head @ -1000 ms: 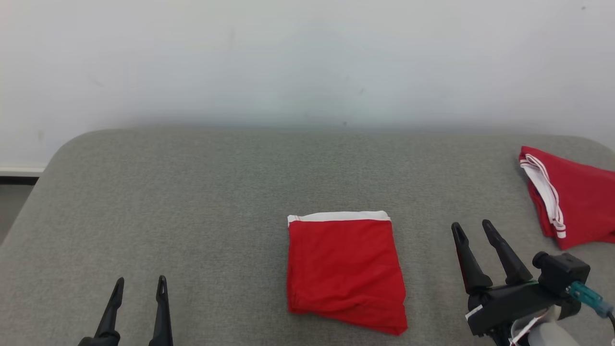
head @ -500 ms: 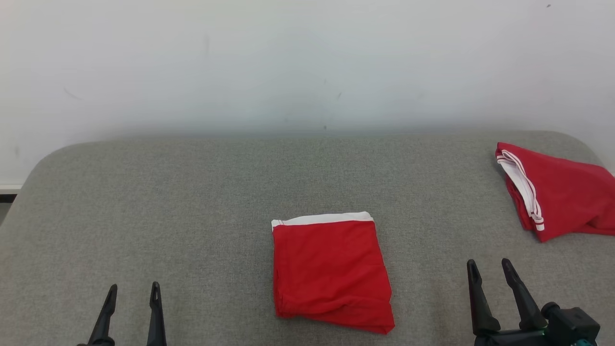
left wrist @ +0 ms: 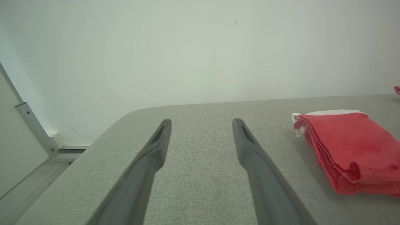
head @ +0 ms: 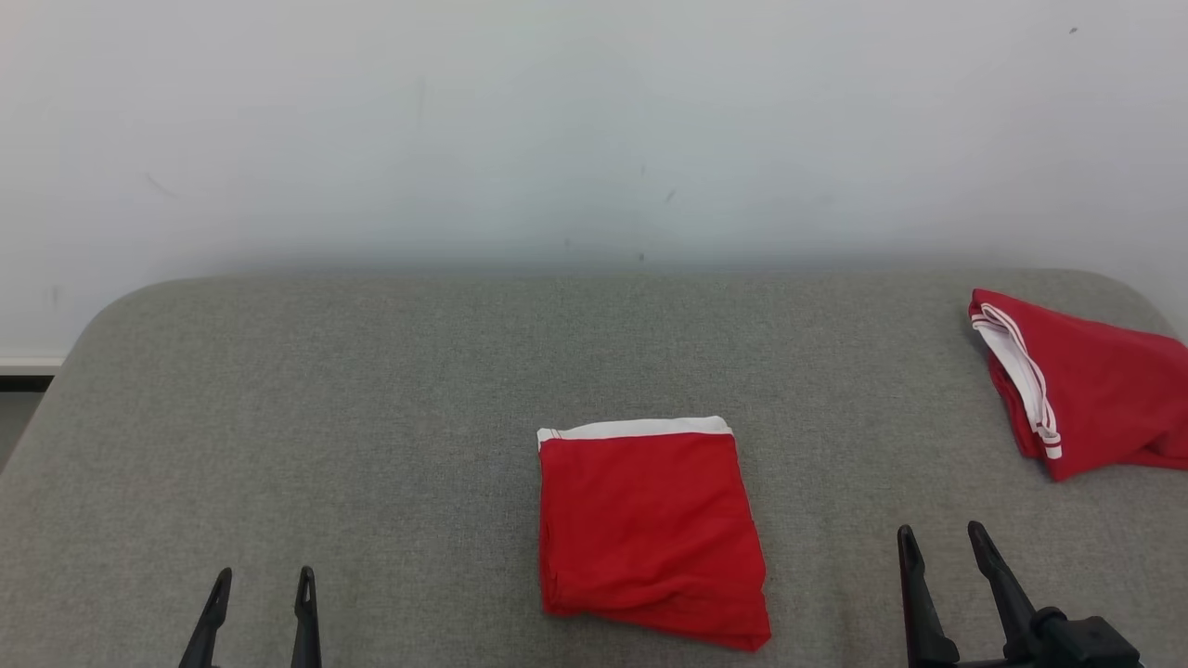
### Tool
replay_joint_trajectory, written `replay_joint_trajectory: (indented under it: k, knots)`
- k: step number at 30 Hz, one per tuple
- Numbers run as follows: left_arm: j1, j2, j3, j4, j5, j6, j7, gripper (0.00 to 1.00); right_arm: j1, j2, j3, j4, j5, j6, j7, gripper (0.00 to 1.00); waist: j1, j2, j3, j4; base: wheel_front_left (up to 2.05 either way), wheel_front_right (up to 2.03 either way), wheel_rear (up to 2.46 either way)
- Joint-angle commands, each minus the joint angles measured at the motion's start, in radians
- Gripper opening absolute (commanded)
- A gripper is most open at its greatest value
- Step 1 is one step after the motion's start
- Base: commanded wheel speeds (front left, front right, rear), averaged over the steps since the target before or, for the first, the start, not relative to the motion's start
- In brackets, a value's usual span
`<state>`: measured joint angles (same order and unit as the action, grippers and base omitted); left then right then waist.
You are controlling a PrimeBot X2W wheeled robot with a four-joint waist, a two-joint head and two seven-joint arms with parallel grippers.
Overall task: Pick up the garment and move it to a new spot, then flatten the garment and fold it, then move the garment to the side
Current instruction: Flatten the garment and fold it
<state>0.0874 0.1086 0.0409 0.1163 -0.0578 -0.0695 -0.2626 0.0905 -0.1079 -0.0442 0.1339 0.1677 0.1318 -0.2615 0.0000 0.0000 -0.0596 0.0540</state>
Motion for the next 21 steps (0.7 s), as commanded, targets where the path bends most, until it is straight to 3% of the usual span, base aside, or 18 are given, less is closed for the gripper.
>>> replay_joint_trajectory:
  k: [1, 21]
  knots:
    - [0.018, 0.005, -0.002, 0.001, 0.005, 0.003, -0.003, 1.0, 0.002, 0.004, 0.0, 0.006, -0.013, -0.003, -0.004, 1.0, 0.0, 0.0, -0.003, 0.002, 0.0, 0.0, 0.0]
    - [0.036, 0.025, -0.01, -0.007, 0.0, 0.023, -0.003, 1.0, -0.009, 0.007, 0.008, 0.041, -0.021, -0.003, -0.004, 1.0, 0.0, 0.0, -0.008, 0.002, 0.0, 0.0, 0.0]
